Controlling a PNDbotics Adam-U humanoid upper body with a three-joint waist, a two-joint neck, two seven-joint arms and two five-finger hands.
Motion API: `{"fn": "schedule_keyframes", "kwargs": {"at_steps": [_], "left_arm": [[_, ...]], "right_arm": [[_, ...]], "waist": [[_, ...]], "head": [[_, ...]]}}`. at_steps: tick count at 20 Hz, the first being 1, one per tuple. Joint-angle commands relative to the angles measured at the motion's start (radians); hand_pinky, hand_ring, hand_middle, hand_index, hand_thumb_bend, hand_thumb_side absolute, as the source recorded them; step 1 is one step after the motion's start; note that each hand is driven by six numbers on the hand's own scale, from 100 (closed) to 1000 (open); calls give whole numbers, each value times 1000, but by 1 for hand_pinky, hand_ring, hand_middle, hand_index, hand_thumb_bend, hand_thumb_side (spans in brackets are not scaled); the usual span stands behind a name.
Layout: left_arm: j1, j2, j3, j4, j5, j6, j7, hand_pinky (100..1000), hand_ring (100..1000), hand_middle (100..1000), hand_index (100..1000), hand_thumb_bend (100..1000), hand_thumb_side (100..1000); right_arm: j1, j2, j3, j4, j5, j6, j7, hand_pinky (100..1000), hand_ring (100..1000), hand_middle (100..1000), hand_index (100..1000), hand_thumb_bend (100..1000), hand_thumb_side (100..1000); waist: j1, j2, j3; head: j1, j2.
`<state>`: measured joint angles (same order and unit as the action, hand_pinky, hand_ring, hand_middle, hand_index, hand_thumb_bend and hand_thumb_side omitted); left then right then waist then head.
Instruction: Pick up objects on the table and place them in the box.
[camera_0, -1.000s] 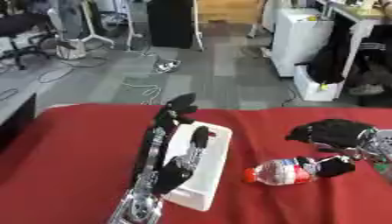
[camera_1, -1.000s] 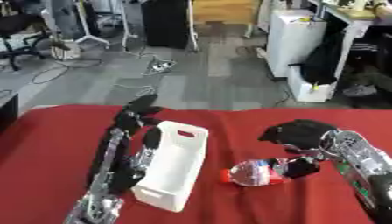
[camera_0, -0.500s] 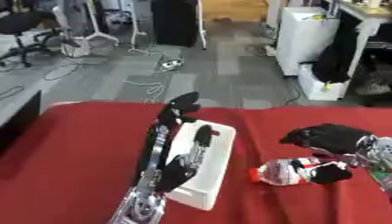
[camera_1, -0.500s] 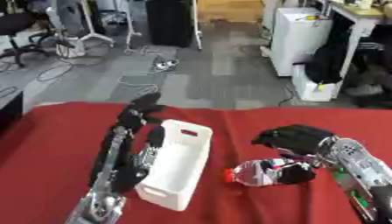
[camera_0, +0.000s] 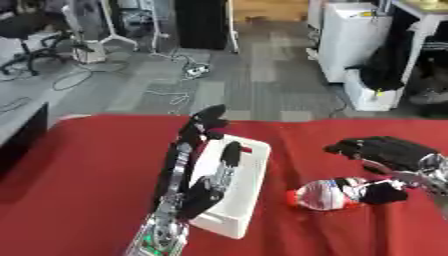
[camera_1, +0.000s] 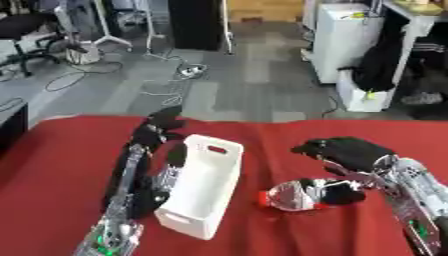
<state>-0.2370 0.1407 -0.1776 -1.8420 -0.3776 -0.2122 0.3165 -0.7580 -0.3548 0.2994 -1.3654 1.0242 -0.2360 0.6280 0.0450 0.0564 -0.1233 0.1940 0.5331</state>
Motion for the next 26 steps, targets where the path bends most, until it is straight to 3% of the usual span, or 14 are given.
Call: {"fn": "schedule_keyframes", "kwargs": {"at_steps": [1,13,26], "left_arm": [[-15,1,5,-15,2,-1,2,673,779,825,879,276,774],[-22,-1,3,-21,4,-1,-5,673,779,825,880,274,774],[-30,-6,3,-26,7,-1,-8,674,778,825,880,272,776]], "right_arm": [[-1,6,-42,-42,-11,13,0,606,747,866,1000,151,595],[22,6,-54,-47,-20,10,23,618,758,878,1000,149,621],[41,37,-62,20,23,-24,-63,618,738,862,993,140,641]], "waist": [[1,-6,3],[9,4,14],[17,20,36]], "head": [[3,-14],[-1,-14],[-4,-19]]}}
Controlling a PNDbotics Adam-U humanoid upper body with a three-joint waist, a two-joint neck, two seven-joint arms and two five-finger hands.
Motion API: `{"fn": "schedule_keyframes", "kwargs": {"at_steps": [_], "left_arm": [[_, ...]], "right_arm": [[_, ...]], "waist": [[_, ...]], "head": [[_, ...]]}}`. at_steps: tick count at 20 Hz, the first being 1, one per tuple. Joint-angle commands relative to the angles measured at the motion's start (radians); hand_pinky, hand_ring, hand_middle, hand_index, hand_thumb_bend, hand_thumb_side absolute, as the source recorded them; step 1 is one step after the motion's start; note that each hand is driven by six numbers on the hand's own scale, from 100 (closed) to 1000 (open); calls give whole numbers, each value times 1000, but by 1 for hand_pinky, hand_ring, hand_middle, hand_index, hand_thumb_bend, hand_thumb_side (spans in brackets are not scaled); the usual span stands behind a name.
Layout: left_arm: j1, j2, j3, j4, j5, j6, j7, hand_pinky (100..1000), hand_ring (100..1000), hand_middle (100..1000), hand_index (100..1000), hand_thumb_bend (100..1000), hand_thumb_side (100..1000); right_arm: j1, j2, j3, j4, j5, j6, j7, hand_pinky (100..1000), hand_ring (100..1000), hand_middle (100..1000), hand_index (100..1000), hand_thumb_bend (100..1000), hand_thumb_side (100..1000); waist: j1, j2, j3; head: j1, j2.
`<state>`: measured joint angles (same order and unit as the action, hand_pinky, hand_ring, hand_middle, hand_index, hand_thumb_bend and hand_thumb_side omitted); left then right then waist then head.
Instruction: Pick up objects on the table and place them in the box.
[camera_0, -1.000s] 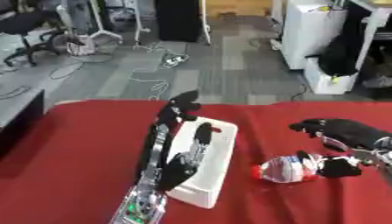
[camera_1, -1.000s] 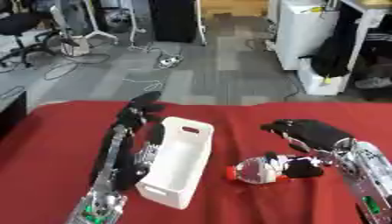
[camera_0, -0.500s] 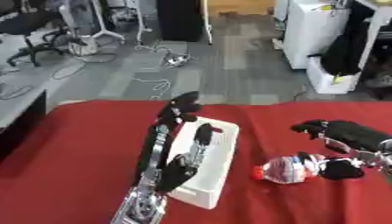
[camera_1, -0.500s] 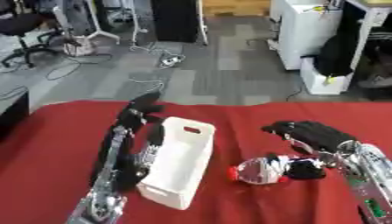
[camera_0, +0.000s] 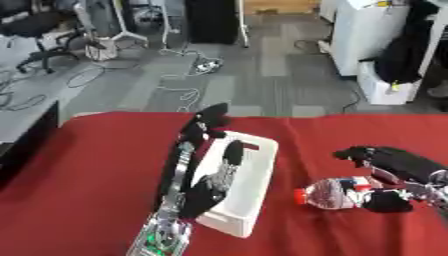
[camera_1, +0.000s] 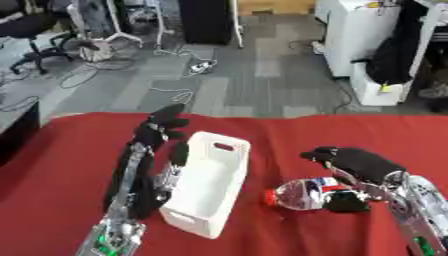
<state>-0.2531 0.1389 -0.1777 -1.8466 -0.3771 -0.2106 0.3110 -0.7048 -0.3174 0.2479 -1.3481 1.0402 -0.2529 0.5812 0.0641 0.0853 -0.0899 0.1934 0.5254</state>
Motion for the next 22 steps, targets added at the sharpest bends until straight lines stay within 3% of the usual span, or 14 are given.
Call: {"fn": "schedule_keyframes", "kwargs": {"at_steps": [1,9,22], "left_arm": [[-14,-5,2,-21,7,-2,-3,674,778,825,880,271,776],[-15,-8,1,-22,9,-2,-7,674,778,824,881,271,777],[-14,-12,-8,-23,16,-2,-20,674,778,822,881,272,778]], "right_arm": [[-13,1,-10,9,10,-9,-20,618,738,862,994,140,642],[-25,-1,3,48,22,-34,-19,626,746,874,1000,144,659],[-101,-75,55,97,-19,-115,19,658,786,899,1000,156,673]], "waist": [[-1,-8,4],[0,-5,16],[6,-9,41]], "head": [[-5,-12],[-16,-37],[-45,-82]]}}
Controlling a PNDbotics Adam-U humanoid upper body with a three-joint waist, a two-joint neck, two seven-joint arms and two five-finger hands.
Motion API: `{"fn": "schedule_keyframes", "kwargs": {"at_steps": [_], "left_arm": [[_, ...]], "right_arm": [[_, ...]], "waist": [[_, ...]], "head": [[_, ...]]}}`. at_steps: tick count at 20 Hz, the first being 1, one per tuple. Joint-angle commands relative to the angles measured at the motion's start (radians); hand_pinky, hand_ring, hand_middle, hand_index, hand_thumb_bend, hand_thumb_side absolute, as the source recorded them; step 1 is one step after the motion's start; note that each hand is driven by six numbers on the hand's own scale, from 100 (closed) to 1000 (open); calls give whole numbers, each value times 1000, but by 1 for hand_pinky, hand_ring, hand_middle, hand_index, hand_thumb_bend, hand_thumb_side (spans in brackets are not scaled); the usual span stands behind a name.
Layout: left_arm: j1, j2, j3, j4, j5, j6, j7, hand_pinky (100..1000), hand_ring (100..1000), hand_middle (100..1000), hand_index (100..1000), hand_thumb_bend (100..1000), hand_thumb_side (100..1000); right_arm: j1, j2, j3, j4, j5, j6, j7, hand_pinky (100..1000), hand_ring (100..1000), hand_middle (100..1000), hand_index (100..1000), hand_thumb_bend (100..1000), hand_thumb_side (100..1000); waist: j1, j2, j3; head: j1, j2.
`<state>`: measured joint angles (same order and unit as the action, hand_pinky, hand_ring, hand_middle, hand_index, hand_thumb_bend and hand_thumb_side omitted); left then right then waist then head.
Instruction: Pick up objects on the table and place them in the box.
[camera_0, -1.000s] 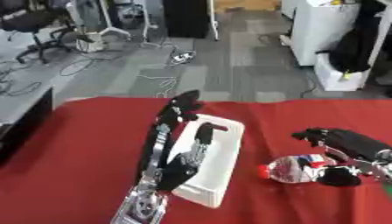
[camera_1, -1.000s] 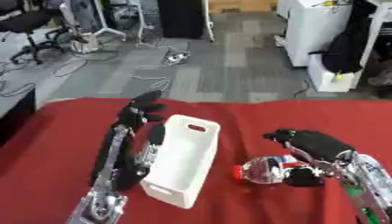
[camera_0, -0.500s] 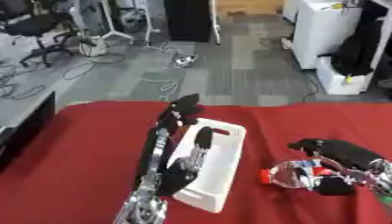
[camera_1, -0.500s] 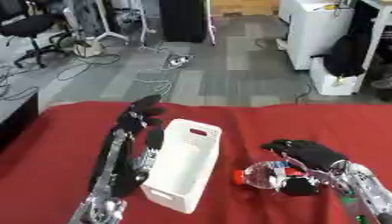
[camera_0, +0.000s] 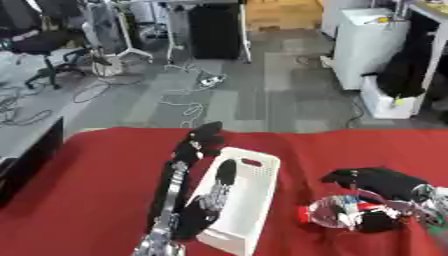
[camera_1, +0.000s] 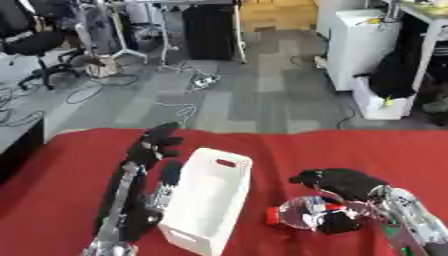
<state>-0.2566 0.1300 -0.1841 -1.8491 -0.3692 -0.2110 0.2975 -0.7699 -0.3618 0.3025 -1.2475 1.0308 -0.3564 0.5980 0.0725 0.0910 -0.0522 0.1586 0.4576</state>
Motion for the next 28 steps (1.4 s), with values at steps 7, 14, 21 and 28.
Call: {"fn": "schedule_keyframes", "kwargs": {"at_steps": [7,14,21,28], "left_arm": [[-10,-4,-6,-22,11,-2,-14,674,777,822,882,272,779],[-11,-5,-6,-23,12,-1,-16,674,777,822,882,272,778],[-7,-5,-5,-22,11,0,-15,674,777,822,882,273,778],[-7,-6,-4,-22,9,0,-14,675,777,822,883,274,778]], "right_arm": [[-63,-69,18,19,-50,-34,20,665,793,905,1000,147,698],[-62,-70,16,32,-103,-36,61,874,959,995,1000,265,584],[-64,-70,8,33,-129,-8,100,1000,1000,1000,1000,299,596],[-63,-64,9,33,-145,23,102,1000,1000,1000,1000,331,583]], "waist": [[3,-16,11],[10,-15,13],[13,-17,11],[11,-15,12]], "head": [[-25,-16],[-30,-7],[-27,4],[-26,11]]}}
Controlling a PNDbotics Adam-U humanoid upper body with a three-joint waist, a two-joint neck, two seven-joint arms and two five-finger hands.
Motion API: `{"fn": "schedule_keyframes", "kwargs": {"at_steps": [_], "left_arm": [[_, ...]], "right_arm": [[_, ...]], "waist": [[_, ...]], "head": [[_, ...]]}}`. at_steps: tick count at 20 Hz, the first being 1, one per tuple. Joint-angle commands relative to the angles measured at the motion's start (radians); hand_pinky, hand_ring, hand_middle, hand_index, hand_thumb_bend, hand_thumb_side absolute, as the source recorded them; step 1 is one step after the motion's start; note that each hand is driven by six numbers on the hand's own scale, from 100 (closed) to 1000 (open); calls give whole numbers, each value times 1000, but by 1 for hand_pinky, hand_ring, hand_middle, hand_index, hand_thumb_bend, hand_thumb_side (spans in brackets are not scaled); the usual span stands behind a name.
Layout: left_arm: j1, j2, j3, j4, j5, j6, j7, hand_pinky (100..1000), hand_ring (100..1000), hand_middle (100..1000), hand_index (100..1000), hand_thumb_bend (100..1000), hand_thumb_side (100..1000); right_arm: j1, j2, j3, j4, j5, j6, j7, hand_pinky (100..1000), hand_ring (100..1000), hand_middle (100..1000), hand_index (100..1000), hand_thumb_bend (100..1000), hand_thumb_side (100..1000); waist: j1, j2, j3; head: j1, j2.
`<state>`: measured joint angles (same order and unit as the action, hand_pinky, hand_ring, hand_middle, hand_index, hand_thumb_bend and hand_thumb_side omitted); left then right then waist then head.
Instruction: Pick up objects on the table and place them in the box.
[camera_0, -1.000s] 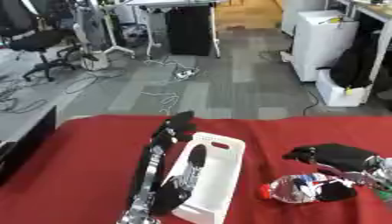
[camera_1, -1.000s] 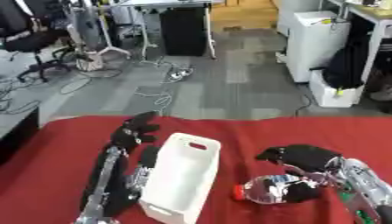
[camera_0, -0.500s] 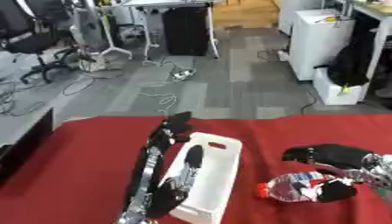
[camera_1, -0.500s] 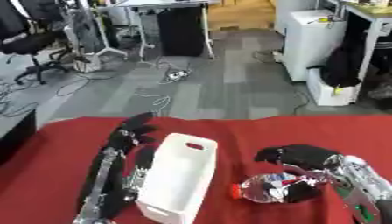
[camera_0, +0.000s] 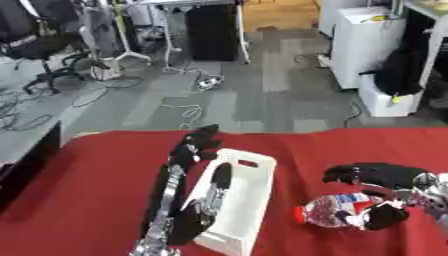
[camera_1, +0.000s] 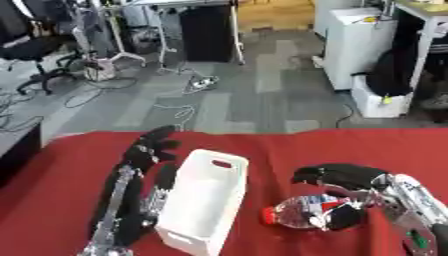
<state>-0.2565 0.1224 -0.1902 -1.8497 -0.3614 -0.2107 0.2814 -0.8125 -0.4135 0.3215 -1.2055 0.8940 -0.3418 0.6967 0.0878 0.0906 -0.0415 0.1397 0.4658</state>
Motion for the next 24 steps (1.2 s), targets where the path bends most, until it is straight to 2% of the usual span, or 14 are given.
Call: {"fn": "schedule_keyframes", "kwargs": {"at_steps": [1,7,8,9,10,11,13,17,21,22,24], "left_arm": [[-7,2,2,-21,2,0,2,675,777,822,882,275,778],[-7,2,3,-21,2,-1,3,675,777,822,883,274,778],[-7,2,3,-21,2,-1,3,675,776,822,883,274,778],[-7,2,3,-21,2,-1,3,675,776,822,883,274,778],[-7,2,3,-21,2,-1,3,675,776,822,883,274,779],[-7,2,3,-20,1,-1,3,675,776,822,883,274,779],[-7,1,4,-20,1,-1,3,675,776,822,883,273,779],[-7,1,4,-20,1,-1,3,675,776,822,883,269,784],[-7,1,4,-20,1,-1,3,675,776,822,883,272,779],[-7,1,4,-20,1,-1,2,675,776,822,883,271,779],[-8,2,4,-21,2,-1,2,675,776,822,883,272,779]], "right_arm": [[-21,-12,-10,-10,-9,9,6,1000,1000,1000,1000,328,577],[-22,-12,-11,-10,-7,12,10,1000,1000,1000,1000,309,581],[-23,-12,-16,-16,-6,15,-7,994,1000,1000,1000,270,546],[-24,-13,-21,-26,-1,19,-44,787,844,946,1000,272,549],[-24,-15,-25,-39,11,23,-99,643,722,840,987,269,536],[-21,-16,-24,-44,24,24,-149,530,616,750,907,261,522],[-19,-16,-21,-45,49,19,-239,440,555,672,835,245,512],[-17,-11,-15,-23,78,6,-317,453,566,663,810,241,520],[-18,-10,-14,-8,92,-6,-318,591,711,780,904,241,547],[-19,-10,-12,-4,96,-10,-309,662,779,831,951,243,562],[-22,-9,-10,6,104,-17,-288,685,802,850,967,245,569]], "waist": [[-5,-15,2],[-9,-15,3],[-9,-15,3],[-10,-15,3],[-10,-15,3],[-10,-14,3],[-11,-14,3],[-11,-13,4],[-12,-14,5],[-12,-13,5],[-12,-12,7]], "head": [[-7,3],[-6,4],[-6,4],[-5,5],[-5,5],[-4,5],[-5,6],[-5,6],[-5,7],[-5,8],[-6,9]]}}
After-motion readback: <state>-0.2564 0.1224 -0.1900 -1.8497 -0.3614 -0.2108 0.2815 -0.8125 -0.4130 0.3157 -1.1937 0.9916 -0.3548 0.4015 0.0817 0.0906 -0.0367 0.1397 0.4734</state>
